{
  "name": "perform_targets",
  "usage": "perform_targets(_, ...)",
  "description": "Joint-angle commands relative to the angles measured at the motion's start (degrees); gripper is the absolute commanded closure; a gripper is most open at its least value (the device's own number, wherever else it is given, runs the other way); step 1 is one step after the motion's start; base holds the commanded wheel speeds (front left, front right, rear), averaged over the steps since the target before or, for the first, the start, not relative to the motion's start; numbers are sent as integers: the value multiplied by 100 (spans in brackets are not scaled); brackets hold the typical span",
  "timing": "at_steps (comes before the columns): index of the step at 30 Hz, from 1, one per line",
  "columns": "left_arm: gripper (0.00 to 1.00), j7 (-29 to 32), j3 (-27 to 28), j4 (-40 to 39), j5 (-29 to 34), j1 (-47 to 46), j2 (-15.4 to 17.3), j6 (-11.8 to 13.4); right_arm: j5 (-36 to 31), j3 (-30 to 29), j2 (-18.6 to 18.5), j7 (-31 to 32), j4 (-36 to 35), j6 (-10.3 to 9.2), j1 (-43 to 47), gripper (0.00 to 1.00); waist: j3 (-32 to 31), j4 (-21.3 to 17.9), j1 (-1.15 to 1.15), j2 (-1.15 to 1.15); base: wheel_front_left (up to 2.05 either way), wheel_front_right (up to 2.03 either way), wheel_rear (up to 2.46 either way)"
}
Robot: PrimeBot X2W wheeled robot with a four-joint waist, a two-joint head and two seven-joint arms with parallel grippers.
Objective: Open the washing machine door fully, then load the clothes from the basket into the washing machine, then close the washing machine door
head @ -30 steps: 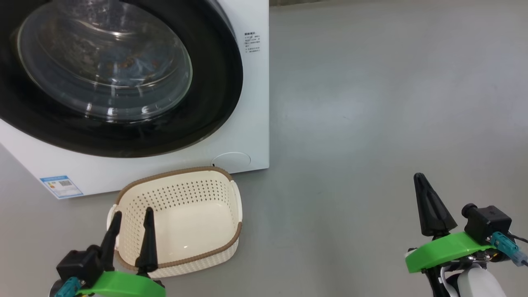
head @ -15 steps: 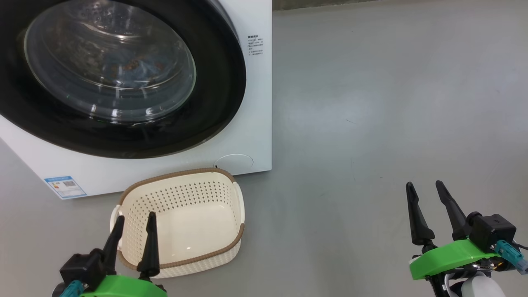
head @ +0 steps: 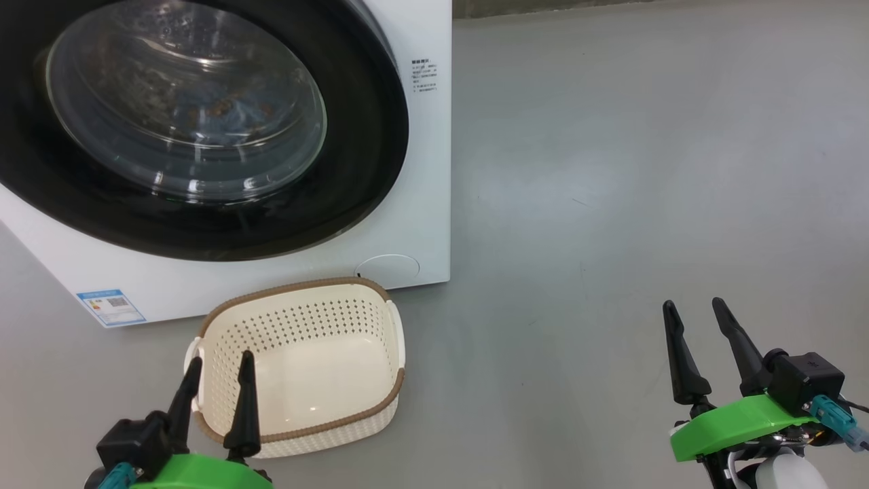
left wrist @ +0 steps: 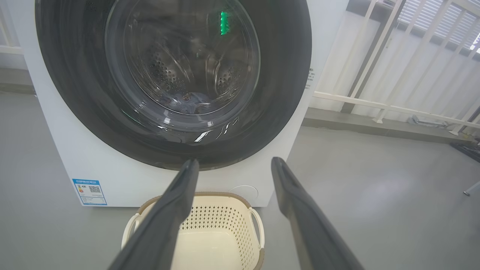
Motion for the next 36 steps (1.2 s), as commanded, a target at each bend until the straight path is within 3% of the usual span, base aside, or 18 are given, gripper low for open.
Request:
perform_targets(1,0,-37,192,-98,-9,-92,72,-15,84,152,3,-27,-135,-34,-51,0,-4,2,0,0,0,0,0)
perform_targets(36,0,-37,-2,100,-376,-41,72,-15,119,204,4,-27,-94,-34,-69,0,-21,108,0,0,0,0,0)
